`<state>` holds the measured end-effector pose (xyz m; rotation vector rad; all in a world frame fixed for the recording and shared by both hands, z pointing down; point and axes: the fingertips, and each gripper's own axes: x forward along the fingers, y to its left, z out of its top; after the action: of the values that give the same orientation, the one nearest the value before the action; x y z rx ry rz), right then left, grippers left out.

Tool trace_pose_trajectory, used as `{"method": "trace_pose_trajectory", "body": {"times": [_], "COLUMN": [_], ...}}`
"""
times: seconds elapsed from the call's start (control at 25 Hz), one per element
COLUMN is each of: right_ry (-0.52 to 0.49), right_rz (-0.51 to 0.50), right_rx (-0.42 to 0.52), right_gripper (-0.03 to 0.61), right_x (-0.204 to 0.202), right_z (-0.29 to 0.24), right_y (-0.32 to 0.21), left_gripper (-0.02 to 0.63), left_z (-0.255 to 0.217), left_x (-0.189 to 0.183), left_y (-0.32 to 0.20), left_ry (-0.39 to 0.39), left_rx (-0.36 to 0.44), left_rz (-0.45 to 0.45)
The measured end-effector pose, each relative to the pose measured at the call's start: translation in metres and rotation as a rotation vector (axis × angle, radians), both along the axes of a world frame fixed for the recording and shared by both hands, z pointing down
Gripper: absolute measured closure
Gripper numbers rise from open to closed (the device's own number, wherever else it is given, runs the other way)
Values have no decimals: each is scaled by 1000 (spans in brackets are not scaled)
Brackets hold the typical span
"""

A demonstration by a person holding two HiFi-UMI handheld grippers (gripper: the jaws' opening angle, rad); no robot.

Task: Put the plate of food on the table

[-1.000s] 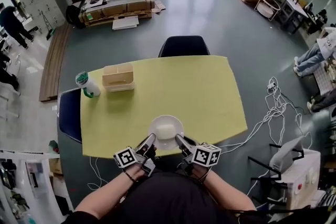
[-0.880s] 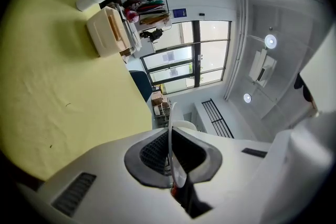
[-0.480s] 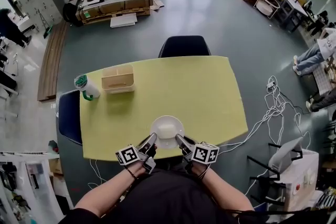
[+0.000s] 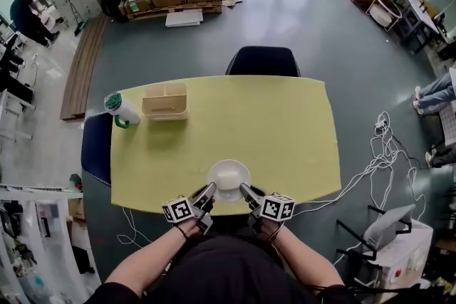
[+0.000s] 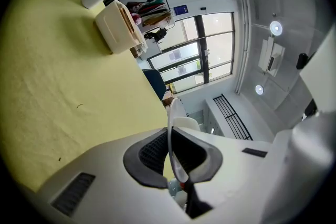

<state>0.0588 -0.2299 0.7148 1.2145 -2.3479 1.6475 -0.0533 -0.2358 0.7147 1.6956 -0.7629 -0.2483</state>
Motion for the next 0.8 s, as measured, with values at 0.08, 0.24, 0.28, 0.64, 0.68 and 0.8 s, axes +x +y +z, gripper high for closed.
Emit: {"method": "trace_pose_trajectory", "body": {"times": [0.08, 0.24, 0.28, 0.64, 0.68, 0.8], "right_ry": [2, 10, 9, 11, 13, 26], "right_rz": [-9, -30, -34, -57, -59, -60], "right_rx": [-13, -40, -49, -96, -106, -138], "right_gripper": [527, 528, 528, 526, 526, 525], "right_x": [5, 10, 11, 20, 20, 20], "right_z": [13, 46, 55, 122, 129, 146], "right_y": [2, 5, 6, 0, 1, 6], "left_gripper": [589, 584, 584, 580, 578, 572], "left_z": [14, 48, 57, 126, 133, 151], "left_x": [5, 11, 11, 19, 20, 20], "left_y": [2, 9, 10, 9, 10, 14], "left_ry": [-25, -57, -65, -124, -133, -161], "left_rx": [-4, -37, -48, -137, -147, -174], "left_rz": [9, 20, 20, 2, 4, 11]}}
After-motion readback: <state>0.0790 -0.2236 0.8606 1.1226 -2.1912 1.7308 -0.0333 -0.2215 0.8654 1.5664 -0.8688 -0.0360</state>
